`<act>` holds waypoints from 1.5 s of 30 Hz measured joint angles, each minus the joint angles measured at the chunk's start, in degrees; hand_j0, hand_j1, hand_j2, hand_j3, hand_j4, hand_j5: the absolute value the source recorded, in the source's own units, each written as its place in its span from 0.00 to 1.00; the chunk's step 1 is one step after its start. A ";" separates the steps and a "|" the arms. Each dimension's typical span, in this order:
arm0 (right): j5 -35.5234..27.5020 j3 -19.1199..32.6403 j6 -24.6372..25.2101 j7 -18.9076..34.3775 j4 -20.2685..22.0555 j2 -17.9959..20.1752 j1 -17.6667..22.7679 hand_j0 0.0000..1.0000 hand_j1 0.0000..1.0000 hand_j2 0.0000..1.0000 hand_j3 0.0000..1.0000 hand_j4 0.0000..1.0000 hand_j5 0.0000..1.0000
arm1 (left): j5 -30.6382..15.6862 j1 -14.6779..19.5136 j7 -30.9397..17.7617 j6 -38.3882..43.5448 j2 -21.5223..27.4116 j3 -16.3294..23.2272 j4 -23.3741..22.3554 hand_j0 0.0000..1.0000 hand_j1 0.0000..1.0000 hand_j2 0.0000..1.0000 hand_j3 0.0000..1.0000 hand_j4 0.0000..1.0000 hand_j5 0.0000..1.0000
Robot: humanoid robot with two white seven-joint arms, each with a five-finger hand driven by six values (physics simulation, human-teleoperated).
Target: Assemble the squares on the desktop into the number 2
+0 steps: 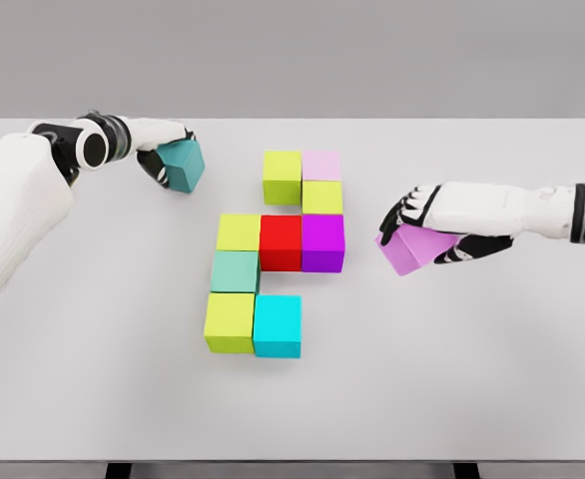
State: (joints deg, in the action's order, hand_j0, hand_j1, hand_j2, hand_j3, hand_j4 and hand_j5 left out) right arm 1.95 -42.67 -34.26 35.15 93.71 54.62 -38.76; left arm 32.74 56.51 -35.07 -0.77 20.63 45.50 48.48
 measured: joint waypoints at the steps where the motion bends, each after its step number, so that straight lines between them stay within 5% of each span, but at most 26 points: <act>1: -0.02 -0.59 -0.25 0.00 1.79 0.50 0.09 0.42 0.42 0.42 0.42 0.42 0.42 | -0.11 -0.09 0.01 0.27 0.00 -0.06 0.09 0.49 0.49 0.49 0.49 0.49 0.49; 7: 0.47 -4.69 -0.80 0.02 6.07 1.37 -0.18 0.42 0.42 0.42 0.42 0.42 0.42 | -0.71 -0.35 0.00 4.46 0.00 -0.17 3.42 0.49 0.49 0.49 0.49 0.49 0.49; 26: 5.54 -12.81 -0.86 -0.03 6.82 -4.09 -1.85 0.49 0.49 0.49 0.49 0.49 0.49 | -1.42 -1.05 0.00 19.52 -1.53 0.17 11.07 0.49 0.49 0.49 0.49 0.49 0.49; 28: 5.68 -12.90 -0.87 -0.04 6.80 -4.10 -1.85 0.52 0.52 0.52 0.52 0.52 0.52 | -1.49 -1.14 0.00 20.93 -1.52 0.22 11.86 0.49 0.49 0.49 0.49 0.49 0.49; 29: 5.89 -12.93 -0.87 -0.05 6.81 -4.10 -1.85 0.65 0.65 0.65 0.65 0.65 0.65 | -1.54 -1.14 0.00 21.47 -1.54 0.18 12.12 0.49 0.49 0.49 0.49 0.49 0.49; 30: 6.10 -12.94 -0.88 -0.07 6.81 -4.10 -1.76 1.00 1.00 1.00 1.00 1.00 1.00 | -1.57 -1.14 0.00 21.86 -1.54 0.12 12.30 0.49 0.49 0.49 0.49 0.49 0.49; 39: 6.53 -11.99 -0.90 -0.12 6.74 -4.25 -2.20 1.00 1.00 1.00 1.00 1.00 1.00 | -1.34 -2.99 0.00 22.87 -1.82 -0.23 12.92 0.48 0.48 0.48 0.48 0.48 0.48; 45: 3.64 -4.19 -0.90 -0.12 6.67 -2.60 -1.05 1.00 1.00 1.00 1.00 1.00 1.00 | -1.00 -3.25 0.00 22.85 -1.92 -0.96 13.73 0.48 0.48 0.48 0.48 0.48 0.48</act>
State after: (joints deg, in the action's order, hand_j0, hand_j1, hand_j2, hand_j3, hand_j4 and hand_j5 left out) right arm 5.59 -46.86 -35.17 35.03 100.38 52.01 -39.81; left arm 31.74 53.26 -35.07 22.08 18.71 44.54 62.21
